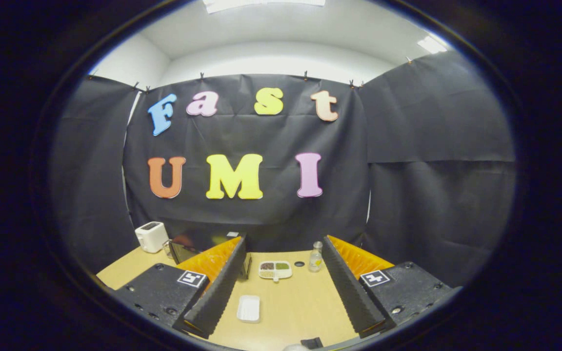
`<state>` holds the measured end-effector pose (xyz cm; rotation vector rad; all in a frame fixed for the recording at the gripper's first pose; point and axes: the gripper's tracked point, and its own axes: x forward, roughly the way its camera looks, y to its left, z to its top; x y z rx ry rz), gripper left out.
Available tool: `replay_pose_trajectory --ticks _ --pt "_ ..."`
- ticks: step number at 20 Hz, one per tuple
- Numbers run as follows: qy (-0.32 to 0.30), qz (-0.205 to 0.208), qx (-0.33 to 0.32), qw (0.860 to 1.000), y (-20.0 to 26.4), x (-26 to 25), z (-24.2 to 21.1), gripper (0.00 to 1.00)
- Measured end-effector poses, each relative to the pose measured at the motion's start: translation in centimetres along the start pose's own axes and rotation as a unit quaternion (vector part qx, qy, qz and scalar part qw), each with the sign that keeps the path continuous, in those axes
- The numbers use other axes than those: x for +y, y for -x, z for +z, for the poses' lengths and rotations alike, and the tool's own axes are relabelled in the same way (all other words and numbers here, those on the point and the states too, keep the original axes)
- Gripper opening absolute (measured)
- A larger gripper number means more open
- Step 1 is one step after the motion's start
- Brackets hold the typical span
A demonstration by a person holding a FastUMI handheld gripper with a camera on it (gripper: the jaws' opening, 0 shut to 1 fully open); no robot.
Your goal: Open the toaster oven, put the food inside, and close the toaster oven door.
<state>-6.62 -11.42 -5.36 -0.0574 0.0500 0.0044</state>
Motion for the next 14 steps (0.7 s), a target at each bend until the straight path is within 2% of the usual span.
replay_pose_trajectory --ticks 6,14 --pt "-0.006 0.024 -0.004 1.000 -0.50 0.18 -0.21 1.00" --pt "-0.012 0.022 -0.011 1.000 -0.70 -0.33 -0.19 1.00"
